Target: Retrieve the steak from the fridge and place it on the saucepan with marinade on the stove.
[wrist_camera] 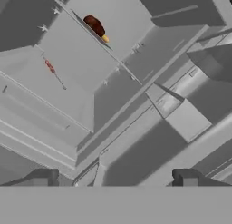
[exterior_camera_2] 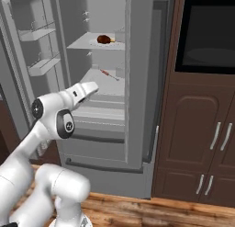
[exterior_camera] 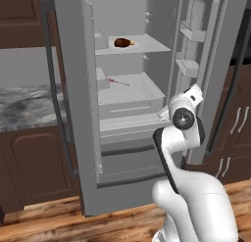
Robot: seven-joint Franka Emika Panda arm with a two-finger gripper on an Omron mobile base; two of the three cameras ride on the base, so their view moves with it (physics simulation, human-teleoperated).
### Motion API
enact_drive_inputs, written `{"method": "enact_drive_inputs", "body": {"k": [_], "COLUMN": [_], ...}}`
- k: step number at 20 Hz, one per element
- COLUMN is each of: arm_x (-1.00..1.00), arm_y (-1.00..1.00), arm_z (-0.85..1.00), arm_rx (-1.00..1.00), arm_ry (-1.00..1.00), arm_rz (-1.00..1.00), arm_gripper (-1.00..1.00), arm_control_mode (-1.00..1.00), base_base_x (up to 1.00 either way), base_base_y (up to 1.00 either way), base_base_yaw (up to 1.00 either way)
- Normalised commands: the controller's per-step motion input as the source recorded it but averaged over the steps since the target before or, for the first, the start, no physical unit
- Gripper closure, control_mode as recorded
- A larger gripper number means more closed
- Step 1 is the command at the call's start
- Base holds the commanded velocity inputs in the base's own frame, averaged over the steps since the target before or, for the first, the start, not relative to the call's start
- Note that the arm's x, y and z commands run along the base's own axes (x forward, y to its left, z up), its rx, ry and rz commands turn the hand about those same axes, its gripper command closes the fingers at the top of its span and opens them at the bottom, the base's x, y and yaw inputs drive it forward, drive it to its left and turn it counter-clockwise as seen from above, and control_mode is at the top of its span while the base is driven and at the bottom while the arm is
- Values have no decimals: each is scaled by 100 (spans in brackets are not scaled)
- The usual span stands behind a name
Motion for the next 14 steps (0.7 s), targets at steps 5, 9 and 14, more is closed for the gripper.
{"method": "enact_drive_inputs", "body": {"k": [5, 9, 14], "arm_x": [-18, -14, -35], "arm_y": [14, 2, 16], "arm_z": [0, 5, 1], "arm_rx": [45, 44, 38], "arm_ry": [1, 7, 10], "arm_rz": [1, 1, 6], "arm_gripper": [-100, -100, -100], "arm_control_mode": [-100, -100, -100], "base_base_x": [0, 0, 0], "base_base_y": [0, 0, 0], "base_base_yaw": [0, 0, 0]}}
